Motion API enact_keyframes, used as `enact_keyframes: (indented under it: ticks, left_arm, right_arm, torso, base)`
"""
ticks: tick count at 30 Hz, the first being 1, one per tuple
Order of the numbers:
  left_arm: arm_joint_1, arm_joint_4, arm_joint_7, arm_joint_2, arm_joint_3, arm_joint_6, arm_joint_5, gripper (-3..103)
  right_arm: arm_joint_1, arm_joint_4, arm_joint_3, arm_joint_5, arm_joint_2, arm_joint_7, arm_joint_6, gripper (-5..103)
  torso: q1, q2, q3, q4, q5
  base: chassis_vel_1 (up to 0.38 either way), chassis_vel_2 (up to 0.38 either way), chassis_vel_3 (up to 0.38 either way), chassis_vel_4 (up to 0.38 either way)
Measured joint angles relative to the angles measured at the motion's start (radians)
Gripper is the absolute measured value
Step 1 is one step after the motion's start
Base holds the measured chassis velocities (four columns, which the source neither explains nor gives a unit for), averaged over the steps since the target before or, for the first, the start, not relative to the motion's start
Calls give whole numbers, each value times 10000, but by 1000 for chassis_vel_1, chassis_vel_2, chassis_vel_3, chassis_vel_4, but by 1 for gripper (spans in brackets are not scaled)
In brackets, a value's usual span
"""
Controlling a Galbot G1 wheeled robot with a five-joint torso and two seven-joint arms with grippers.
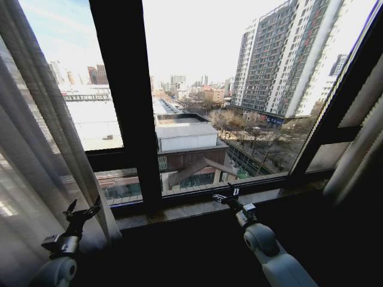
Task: Open the curtains by pulling them apart, changing their state from closed to fully open.
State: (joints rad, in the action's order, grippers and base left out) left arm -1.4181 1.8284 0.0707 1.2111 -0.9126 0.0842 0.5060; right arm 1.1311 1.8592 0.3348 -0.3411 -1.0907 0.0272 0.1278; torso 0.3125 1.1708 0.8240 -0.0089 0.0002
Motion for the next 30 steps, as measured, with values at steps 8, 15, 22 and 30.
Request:
enact_keyframes:
  ticks: [8, 15, 22, 30]
  left_arm:
    - [0, 0, -2, 0, 0, 0, 0, 100]
    - [0, 0, -1, 0, 0, 0, 0, 100]
    - [0, 0, -1, 0, 0, 0, 0, 100]
    - [580, 490, -980, 143, 1365, -1246, -505, 100]
  right_arm:
    - [0, 0, 0, 0, 0, 0, 0, 100]
    - [0, 0, 0, 0, 0, 0, 0, 100]
    - [0, 0, 0, 0, 0, 0, 0, 100]
    - [0, 0, 0, 0, -1, 0, 0, 100]
  torso:
    - [0, -1, 0, 1, -1]
    - [-1, 0, 0, 1, -1]
    - [0, 0, 0, 1, -1]
    - [-1, 0, 0, -2, -2]
  base:
    - [0, 0, 0, 0]
    - [0, 0, 0, 0]
    - [0, 0, 0, 0]
    - [0, 0, 0, 0]
